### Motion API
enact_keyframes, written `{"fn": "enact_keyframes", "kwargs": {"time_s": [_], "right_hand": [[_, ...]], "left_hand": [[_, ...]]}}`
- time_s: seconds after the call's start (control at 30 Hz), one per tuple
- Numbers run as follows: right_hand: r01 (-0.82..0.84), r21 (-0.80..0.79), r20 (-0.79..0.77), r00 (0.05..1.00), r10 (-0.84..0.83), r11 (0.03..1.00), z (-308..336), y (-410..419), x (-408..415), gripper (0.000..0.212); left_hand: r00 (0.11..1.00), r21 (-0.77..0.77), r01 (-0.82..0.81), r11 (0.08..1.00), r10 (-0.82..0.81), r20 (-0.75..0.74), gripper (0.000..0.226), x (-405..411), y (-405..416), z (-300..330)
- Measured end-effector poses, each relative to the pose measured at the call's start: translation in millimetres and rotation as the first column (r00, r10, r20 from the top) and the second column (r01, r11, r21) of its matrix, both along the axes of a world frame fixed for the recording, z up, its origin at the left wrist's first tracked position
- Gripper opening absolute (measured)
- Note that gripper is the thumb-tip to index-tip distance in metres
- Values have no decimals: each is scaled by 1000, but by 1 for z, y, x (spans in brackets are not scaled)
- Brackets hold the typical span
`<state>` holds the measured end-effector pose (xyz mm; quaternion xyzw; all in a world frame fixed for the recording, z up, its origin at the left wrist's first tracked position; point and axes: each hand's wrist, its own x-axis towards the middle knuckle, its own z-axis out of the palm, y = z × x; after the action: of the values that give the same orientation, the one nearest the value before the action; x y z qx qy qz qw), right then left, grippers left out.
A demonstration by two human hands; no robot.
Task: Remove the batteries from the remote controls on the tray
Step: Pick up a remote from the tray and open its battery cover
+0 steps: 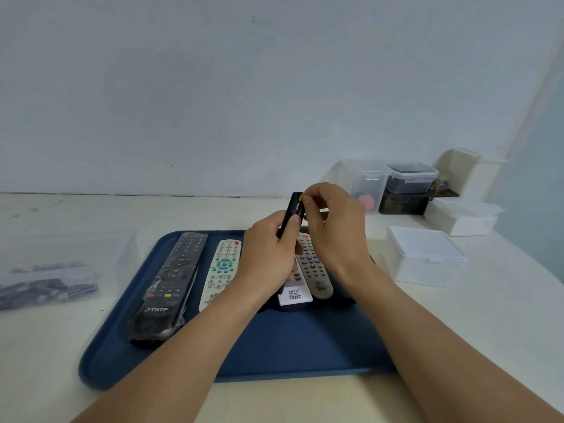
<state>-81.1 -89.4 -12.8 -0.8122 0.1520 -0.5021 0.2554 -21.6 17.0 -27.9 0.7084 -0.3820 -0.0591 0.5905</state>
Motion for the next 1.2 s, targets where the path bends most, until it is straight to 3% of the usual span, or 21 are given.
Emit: {"fn": "enact_keyframes", "kwargs": {"time_s": [0.53, 0.7, 0.83, 0.97, 1.07, 1.2], "right_hand": [[-30, 108, 22, 999, 28, 994, 1, -2, 5, 11], [-76, 208, 84, 995, 60, 975, 0, 1, 2, 8], [-70, 217, 91, 995, 51, 974, -3, 7, 3, 8], [-148, 359, 154, 983, 97, 921, 0, 6, 2, 6], [-330, 565, 323, 932, 165, 757, 8, 0, 4, 4], [-592, 784, 582, 805, 110, 187, 19, -28, -3, 26]], "left_hand": [[999, 13, -41, 999, 41, -3, 32, 0, -3, -1], [999, 23, -48, 999, 48, 25, 32, 3, -4, 2], [998, -3, -36, 999, 36, -43, 31, 5, -4, 3], [994, -1, -13, 1000, 13, -107, 31, 5, -4, 3], [982, -36, 33, 999, -39, -186, 26, 5, -4, 7], [846, -148, 186, 971, -235, -479, 27, 7, 3, 18]]}}
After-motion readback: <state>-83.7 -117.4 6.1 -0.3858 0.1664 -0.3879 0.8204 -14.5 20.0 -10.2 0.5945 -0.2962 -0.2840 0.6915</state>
